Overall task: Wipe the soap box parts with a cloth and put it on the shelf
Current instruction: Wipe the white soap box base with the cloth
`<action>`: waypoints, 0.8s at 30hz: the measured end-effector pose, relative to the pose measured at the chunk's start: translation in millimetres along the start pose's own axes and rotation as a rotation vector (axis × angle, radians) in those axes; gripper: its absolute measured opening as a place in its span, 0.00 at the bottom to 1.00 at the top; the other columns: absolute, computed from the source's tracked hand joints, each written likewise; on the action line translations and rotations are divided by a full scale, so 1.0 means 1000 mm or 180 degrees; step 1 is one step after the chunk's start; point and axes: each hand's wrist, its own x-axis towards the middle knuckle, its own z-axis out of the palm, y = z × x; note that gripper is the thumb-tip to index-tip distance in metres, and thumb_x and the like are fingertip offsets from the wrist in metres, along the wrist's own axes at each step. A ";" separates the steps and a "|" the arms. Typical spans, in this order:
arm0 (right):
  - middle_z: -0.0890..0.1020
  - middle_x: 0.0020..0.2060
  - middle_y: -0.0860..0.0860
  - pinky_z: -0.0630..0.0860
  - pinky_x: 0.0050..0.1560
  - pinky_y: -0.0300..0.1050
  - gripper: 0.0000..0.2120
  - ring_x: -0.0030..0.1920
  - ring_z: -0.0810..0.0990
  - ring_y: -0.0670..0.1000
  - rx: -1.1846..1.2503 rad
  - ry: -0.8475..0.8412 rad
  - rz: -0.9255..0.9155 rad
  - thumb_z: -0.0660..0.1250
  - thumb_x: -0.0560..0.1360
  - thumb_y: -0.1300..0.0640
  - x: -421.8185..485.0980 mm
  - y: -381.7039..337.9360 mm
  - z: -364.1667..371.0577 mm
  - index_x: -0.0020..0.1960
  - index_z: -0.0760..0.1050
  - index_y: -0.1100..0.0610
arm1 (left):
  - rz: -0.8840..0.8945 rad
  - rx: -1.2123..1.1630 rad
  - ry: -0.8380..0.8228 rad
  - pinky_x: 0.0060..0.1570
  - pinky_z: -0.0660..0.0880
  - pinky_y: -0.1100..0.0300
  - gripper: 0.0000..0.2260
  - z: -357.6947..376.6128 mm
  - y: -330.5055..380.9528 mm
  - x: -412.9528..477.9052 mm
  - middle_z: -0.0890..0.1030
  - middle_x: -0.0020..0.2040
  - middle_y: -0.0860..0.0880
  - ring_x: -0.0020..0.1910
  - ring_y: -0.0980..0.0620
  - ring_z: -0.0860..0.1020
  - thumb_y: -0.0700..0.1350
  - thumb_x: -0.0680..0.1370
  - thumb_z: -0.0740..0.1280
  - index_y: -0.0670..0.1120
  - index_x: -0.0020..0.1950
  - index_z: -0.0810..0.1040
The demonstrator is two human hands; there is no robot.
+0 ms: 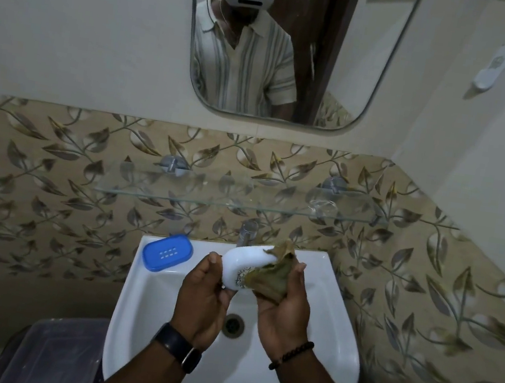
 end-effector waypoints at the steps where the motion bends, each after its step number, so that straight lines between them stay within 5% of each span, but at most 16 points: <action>1: 0.79 0.64 0.61 0.72 0.68 0.63 0.26 0.66 0.77 0.62 0.0214 0.0135 0.0146 0.61 0.78 0.42 -0.002 0.000 0.006 0.68 0.74 0.58 | -0.0004 -0.0147 0.0055 0.53 0.84 0.55 0.16 0.003 -0.004 -0.001 0.87 0.55 0.42 0.54 0.47 0.86 0.51 0.77 0.65 0.43 0.55 0.86; 8: 0.81 0.63 0.60 0.69 0.71 0.64 0.27 0.66 0.77 0.62 0.0578 0.0311 0.0402 0.61 0.78 0.39 -0.003 0.001 0.013 0.67 0.76 0.56 | 0.0099 -0.0745 0.0243 0.45 0.84 0.59 0.16 0.018 -0.015 -0.010 0.88 0.46 0.45 0.48 0.52 0.86 0.47 0.80 0.62 0.45 0.43 0.88; 12: 0.80 0.63 0.62 0.69 0.71 0.63 0.29 0.66 0.77 0.64 0.0684 0.0406 0.0784 0.64 0.76 0.38 -0.015 0.015 0.023 0.67 0.76 0.58 | 0.0046 -0.0910 0.0186 0.39 0.84 0.60 0.17 0.020 -0.013 -0.007 0.89 0.44 0.46 0.43 0.53 0.87 0.46 0.85 0.57 0.44 0.49 0.86; 17: 0.83 0.61 0.59 0.70 0.69 0.60 0.17 0.62 0.79 0.60 0.0343 0.0479 0.0971 0.61 0.81 0.48 -0.011 0.020 0.019 0.62 0.80 0.57 | 0.0159 0.0470 -0.0160 0.42 0.81 0.62 0.11 0.008 -0.021 -0.006 0.84 0.44 0.46 0.44 0.54 0.82 0.48 0.80 0.63 0.44 0.47 0.82; 19: 0.85 0.55 0.56 0.75 0.61 0.56 0.15 0.57 0.80 0.57 0.0186 0.0383 0.0748 0.59 0.82 0.55 -0.005 0.013 0.013 0.59 0.82 0.55 | 0.0202 0.1052 -0.0239 0.48 0.80 0.55 0.12 -0.001 -0.024 -0.005 0.85 0.45 0.47 0.46 0.52 0.80 0.46 0.82 0.62 0.44 0.46 0.83; 21: 0.85 0.56 0.57 0.77 0.60 0.55 0.14 0.58 0.81 0.57 -0.0095 0.0126 0.0370 0.58 0.84 0.57 0.004 0.000 0.007 0.63 0.79 0.58 | 0.0228 0.1341 -0.0299 0.60 0.76 0.48 0.12 -0.011 -0.021 -0.003 0.86 0.49 0.45 0.51 0.49 0.81 0.46 0.82 0.63 0.45 0.48 0.85; 24: 0.85 0.55 0.60 0.80 0.59 0.57 0.15 0.59 0.82 0.61 -0.1076 -0.0483 0.0108 0.58 0.83 0.57 0.012 -0.023 0.002 0.60 0.81 0.60 | 0.0106 0.1315 -0.0517 0.63 0.76 0.46 0.17 -0.023 0.001 0.006 0.86 0.58 0.40 0.58 0.43 0.83 0.52 0.76 0.68 0.42 0.55 0.86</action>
